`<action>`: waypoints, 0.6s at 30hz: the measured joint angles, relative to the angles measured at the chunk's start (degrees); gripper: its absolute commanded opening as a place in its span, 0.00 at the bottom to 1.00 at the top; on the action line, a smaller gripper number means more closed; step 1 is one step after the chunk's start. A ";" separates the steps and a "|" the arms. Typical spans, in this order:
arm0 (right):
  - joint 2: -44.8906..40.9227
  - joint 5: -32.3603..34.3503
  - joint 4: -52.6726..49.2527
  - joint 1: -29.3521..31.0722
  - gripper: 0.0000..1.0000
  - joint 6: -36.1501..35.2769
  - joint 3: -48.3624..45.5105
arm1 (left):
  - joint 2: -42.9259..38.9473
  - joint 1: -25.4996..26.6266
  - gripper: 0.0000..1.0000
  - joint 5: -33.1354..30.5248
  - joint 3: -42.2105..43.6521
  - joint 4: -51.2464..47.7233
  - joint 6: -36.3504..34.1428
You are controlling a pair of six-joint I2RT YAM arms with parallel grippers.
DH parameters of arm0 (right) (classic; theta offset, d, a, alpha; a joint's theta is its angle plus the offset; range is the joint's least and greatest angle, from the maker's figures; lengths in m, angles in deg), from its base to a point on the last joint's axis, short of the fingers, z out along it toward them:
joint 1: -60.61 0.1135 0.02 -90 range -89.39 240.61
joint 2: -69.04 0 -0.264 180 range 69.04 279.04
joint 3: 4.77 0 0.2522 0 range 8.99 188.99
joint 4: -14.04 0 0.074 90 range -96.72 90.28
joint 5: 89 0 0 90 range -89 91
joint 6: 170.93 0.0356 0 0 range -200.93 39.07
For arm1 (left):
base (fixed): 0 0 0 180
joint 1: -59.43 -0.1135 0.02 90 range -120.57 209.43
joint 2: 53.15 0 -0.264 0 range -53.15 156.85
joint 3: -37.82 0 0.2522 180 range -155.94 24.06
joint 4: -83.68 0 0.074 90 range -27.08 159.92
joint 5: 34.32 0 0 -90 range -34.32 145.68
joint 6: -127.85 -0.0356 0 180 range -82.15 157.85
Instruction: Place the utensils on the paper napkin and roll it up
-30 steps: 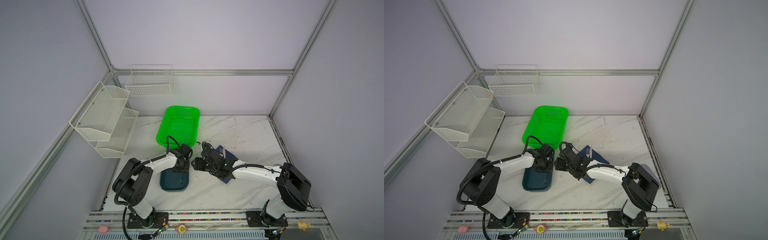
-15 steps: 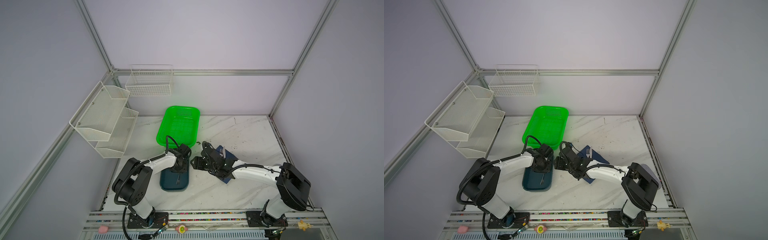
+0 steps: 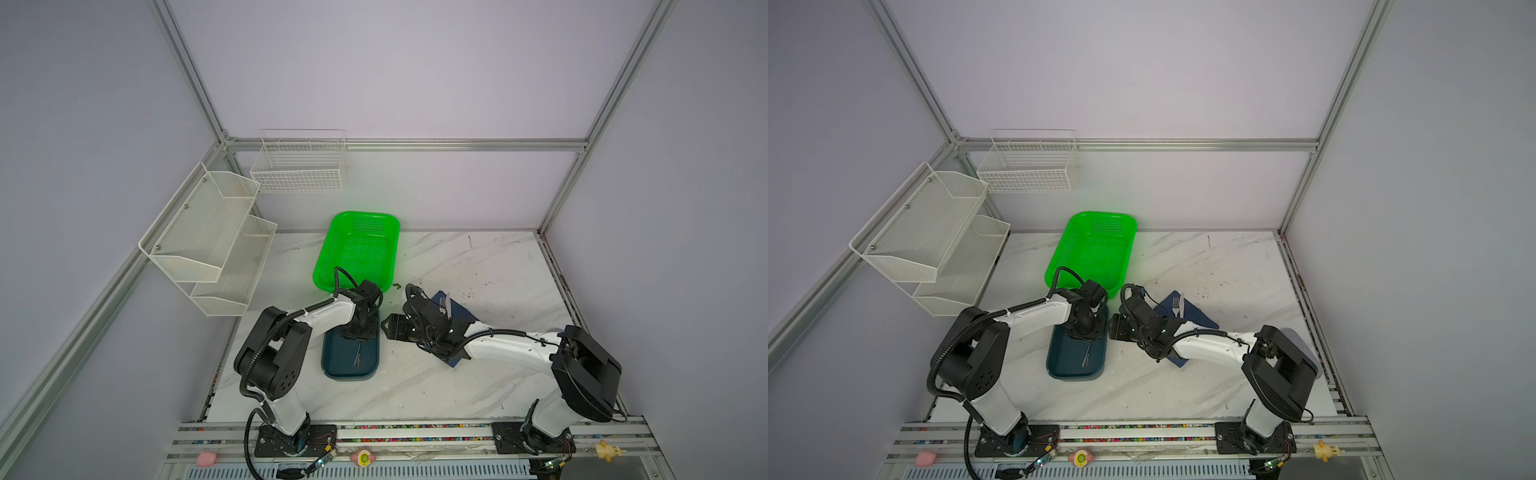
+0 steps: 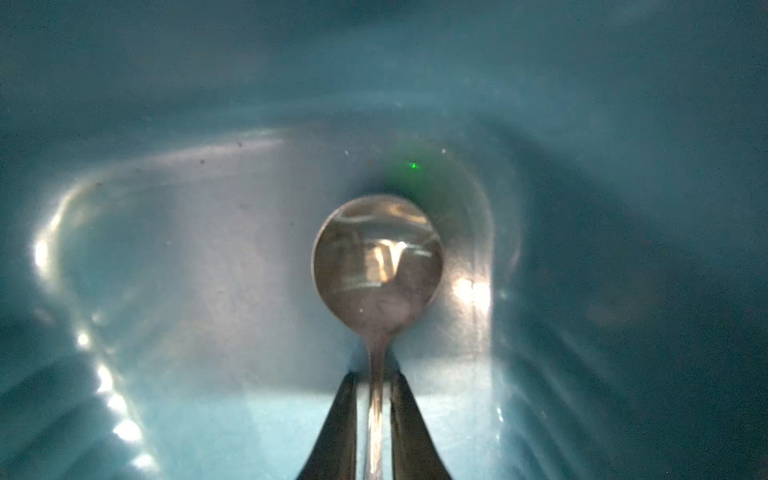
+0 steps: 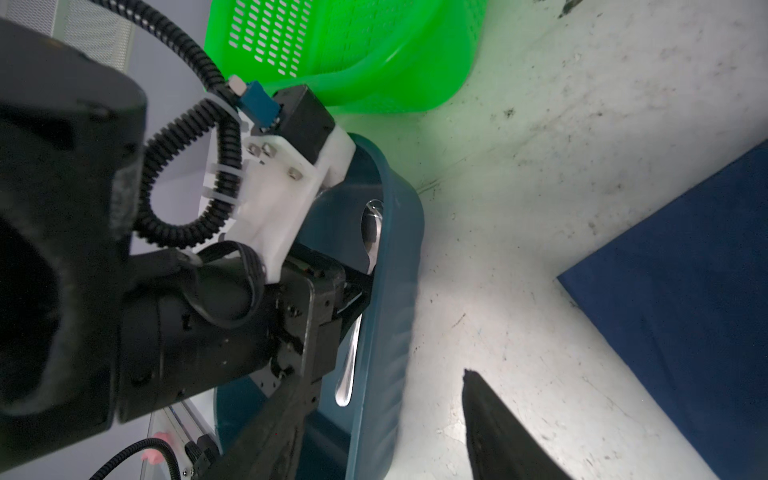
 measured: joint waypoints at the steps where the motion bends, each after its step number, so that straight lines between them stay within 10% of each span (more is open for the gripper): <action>1: 0.00 0.02 -0.02 -0.02 0.62 0.00 -0.11 | 0.00 0.00 0.15 0.09 0.00 -0.02 -0.04; 18: -1.42 0.79 -0.31 -1.31 0.64 -0.33 -1.36 | -0.17 -0.22 0.00 1.14 -0.22 -0.74 1.09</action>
